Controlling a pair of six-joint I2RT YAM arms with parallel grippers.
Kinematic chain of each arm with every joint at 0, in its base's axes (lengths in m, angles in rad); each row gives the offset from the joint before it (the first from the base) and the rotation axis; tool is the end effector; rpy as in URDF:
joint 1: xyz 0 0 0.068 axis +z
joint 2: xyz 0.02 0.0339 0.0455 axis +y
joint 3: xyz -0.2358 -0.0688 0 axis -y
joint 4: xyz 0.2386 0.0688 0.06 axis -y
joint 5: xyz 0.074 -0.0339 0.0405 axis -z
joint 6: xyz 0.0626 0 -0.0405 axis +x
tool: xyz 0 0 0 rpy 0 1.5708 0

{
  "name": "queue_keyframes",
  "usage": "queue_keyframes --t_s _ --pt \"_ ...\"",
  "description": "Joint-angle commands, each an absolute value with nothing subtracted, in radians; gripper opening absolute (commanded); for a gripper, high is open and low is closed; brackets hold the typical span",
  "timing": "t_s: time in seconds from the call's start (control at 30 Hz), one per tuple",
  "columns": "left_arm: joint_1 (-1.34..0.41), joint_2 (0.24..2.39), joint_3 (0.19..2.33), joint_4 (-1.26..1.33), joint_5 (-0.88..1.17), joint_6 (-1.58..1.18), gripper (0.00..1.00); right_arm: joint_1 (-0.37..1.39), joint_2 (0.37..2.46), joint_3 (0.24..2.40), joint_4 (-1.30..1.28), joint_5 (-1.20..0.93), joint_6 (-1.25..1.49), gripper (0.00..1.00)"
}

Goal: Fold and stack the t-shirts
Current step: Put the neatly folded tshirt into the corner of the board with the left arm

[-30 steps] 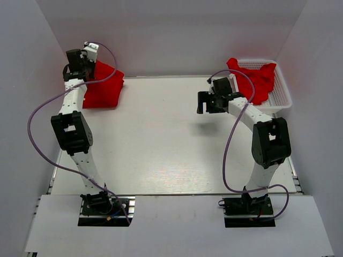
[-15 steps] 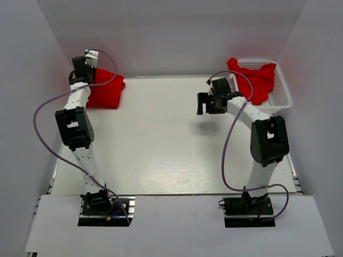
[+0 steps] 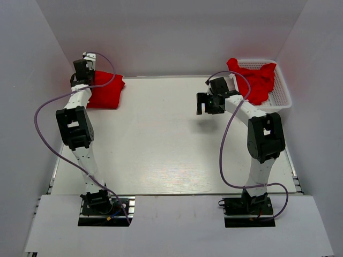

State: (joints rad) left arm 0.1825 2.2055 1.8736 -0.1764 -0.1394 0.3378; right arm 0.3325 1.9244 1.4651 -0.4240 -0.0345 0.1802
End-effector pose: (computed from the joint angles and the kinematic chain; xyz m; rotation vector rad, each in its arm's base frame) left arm 0.5135 0.1036 0.2162 0.0772 2.1053 0.4602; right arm 0.4046 0.1420 0.1772 -0.2033 2.4637 0.2656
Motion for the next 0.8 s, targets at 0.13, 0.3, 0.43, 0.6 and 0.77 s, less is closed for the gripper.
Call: queue_keyframes --t_s 0.13,0.3,0.43,0.6,0.77 --pt "0.189 2.218 1.911 -0.236 -0.245 0.203 0.00 0.336 1.925 1.505 -0.443 -0.005 0.187 0.90" --pt "0.189 2.218 1.924 -0.259 -0.373 0.173 0.86 0.336 1.933 1.519 -0.462 0.028 0.172 0.90" --pt "0.189 2.218 1.946 -0.259 -0.426 0.163 1.00 0.334 1.930 1.517 -0.468 0.028 0.170 0.90" --pt "0.189 2.218 1.947 -0.251 -0.411 0.158 1.00 0.336 1.922 1.511 -0.471 0.022 0.172 0.90" --pt "0.189 2.207 1.937 -0.261 -0.332 0.158 1.00 0.341 1.907 1.514 -0.459 0.014 0.170 0.90"
